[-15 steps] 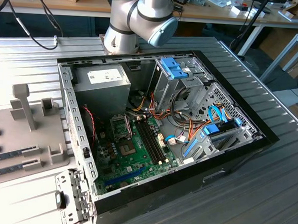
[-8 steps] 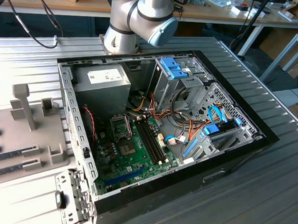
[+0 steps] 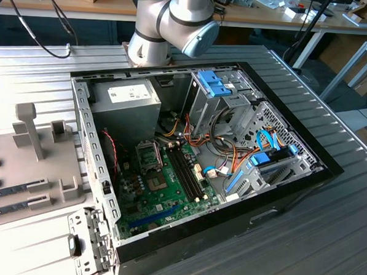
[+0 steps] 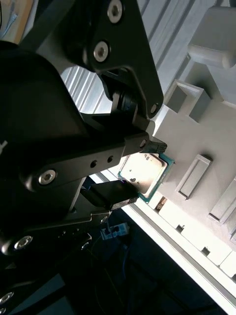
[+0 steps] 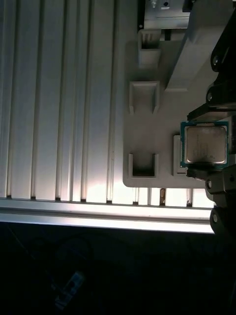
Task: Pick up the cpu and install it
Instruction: 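Pick up the cpu and move it towards the insertion slot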
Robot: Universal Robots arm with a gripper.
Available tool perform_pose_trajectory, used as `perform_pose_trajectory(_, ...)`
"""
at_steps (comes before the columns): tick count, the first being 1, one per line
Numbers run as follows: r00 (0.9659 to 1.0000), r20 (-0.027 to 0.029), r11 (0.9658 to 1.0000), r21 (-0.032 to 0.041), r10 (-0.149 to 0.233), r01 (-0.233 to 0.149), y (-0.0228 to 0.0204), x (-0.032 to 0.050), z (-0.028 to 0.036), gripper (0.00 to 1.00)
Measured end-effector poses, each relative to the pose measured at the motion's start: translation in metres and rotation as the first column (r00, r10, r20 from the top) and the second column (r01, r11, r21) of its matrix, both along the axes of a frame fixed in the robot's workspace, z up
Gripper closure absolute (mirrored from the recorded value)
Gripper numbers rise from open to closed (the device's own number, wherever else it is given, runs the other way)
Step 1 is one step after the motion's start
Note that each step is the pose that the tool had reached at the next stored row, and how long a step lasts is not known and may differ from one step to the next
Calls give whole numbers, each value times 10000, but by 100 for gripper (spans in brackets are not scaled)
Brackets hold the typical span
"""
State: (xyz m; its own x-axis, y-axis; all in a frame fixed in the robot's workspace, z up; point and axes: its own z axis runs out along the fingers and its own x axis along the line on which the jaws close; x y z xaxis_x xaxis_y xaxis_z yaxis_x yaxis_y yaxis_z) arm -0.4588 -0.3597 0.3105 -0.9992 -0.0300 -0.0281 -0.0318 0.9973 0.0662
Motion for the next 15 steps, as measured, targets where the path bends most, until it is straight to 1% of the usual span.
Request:
perform_pose_trajectory(9,10000,-1,10000,0,0,0,0,0,46,53)
perform_pose_trajectory(15,10000,0,10000,0,0,0,0,0,99,53)
